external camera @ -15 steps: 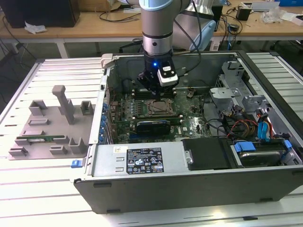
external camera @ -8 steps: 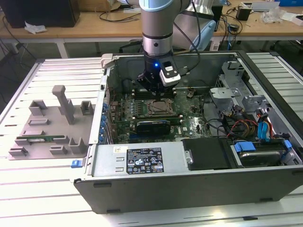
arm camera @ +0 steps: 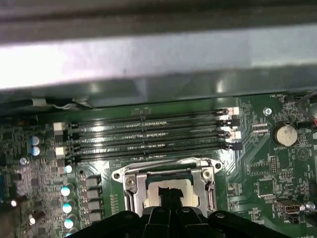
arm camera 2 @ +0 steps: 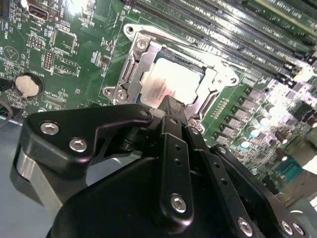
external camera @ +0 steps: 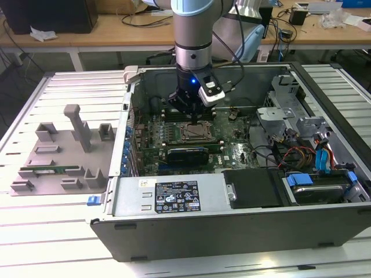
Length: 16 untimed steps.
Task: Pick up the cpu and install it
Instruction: 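Install the first cpu locking lever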
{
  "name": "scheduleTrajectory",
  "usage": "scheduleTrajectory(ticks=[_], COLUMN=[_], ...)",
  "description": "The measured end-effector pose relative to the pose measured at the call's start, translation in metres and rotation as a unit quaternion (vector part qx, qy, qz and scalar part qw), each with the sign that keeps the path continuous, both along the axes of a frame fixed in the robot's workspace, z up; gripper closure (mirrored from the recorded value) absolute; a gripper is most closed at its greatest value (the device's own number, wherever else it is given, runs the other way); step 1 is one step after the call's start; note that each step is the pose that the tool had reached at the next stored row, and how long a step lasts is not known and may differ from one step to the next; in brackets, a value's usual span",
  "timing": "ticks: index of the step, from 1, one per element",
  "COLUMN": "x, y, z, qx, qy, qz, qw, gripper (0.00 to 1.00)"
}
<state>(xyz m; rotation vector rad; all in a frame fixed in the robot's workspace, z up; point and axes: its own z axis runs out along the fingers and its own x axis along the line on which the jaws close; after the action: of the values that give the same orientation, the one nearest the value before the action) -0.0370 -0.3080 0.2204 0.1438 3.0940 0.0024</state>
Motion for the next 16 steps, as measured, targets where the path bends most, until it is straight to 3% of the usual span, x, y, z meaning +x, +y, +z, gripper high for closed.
scheduleTrajectory(ticks=[6,8,12,16], x=[0.001,0.001,0.002,0.002], y=[-0.011,-0.017,-0.0186,-0.0186], z=[-0.0003,-0.0003,-0.0003,0.0069], qx=[-0.0024,-0.004,-0.0047,-0.0047], qy=[0.0,0.0,-0.0001,0.0], qz=[0.005,0.008,0.016,0.018], qw=[1.0,1.0,0.9999,0.9998], gripper=[0.89,0.89,0.89,0.89])
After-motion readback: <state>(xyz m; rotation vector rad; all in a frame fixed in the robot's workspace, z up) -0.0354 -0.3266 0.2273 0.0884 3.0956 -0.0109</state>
